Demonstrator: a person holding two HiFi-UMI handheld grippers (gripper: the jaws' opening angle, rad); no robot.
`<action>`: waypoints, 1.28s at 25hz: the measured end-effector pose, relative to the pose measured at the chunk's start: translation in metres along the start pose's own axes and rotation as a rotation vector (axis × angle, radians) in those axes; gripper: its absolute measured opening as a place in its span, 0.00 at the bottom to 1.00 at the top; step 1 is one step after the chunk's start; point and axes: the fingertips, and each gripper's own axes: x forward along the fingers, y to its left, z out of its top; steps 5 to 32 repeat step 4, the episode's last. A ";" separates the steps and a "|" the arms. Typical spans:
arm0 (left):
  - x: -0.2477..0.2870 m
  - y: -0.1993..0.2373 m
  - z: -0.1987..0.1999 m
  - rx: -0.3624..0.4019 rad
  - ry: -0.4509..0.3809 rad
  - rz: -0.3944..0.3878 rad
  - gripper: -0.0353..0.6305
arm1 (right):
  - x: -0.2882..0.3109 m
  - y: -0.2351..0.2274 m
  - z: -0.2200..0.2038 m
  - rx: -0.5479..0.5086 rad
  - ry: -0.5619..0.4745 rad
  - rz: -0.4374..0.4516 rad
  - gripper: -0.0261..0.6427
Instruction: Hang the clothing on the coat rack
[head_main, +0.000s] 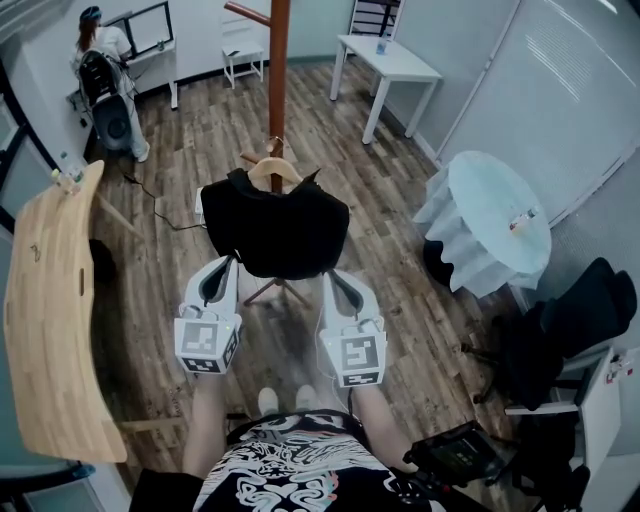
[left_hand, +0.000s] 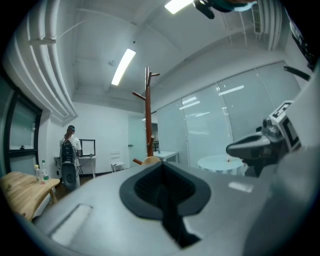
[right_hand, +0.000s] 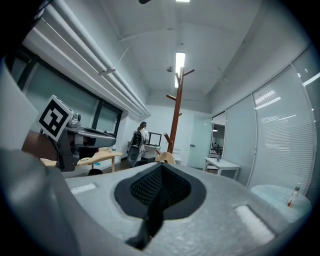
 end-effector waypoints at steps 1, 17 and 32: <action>0.000 0.000 0.001 0.001 0.000 -0.001 0.04 | 0.000 0.000 0.000 0.000 0.000 0.002 0.04; -0.001 0.000 0.002 0.001 -0.001 -0.001 0.04 | -0.001 0.000 0.001 -0.004 0.000 0.006 0.04; -0.001 0.000 0.002 0.001 -0.001 -0.001 0.04 | -0.001 0.000 0.001 -0.004 0.000 0.006 0.04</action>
